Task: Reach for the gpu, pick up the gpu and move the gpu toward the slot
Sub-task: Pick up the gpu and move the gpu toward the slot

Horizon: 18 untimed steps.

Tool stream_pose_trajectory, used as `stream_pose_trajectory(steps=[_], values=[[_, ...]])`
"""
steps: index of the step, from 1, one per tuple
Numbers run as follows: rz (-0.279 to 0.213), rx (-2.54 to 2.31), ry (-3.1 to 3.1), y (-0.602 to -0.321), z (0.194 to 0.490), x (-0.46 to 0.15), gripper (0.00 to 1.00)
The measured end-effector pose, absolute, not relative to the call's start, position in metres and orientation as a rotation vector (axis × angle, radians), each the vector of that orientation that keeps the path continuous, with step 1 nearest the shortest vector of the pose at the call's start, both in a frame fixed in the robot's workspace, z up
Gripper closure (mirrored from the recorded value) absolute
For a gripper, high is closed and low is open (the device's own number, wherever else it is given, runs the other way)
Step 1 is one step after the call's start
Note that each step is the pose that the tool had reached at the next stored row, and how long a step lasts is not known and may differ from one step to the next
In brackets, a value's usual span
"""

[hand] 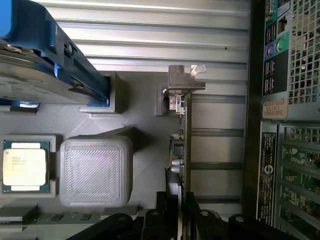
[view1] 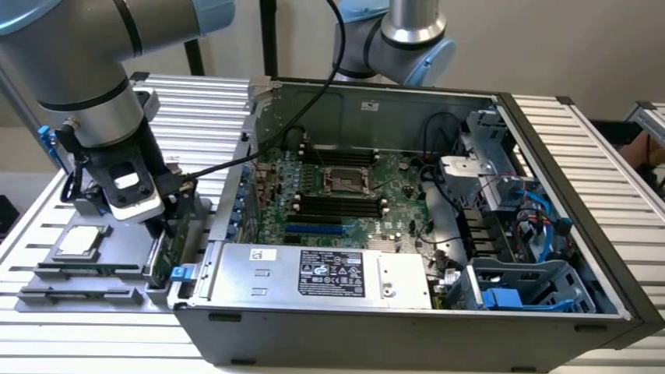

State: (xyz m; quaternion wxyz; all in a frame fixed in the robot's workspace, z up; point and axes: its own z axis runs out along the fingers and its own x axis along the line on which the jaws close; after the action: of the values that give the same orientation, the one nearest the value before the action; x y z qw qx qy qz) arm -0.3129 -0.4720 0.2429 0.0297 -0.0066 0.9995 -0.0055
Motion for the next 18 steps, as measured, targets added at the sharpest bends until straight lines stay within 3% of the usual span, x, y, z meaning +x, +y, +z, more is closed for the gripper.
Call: stream_pose_trajectory(steps=[7,18], values=[[-0.005,-0.02,3.088,-0.473,0.247,-0.312,0.74],[0.052,-0.021,3.088,-0.474,0.262,-0.311,0.74]])
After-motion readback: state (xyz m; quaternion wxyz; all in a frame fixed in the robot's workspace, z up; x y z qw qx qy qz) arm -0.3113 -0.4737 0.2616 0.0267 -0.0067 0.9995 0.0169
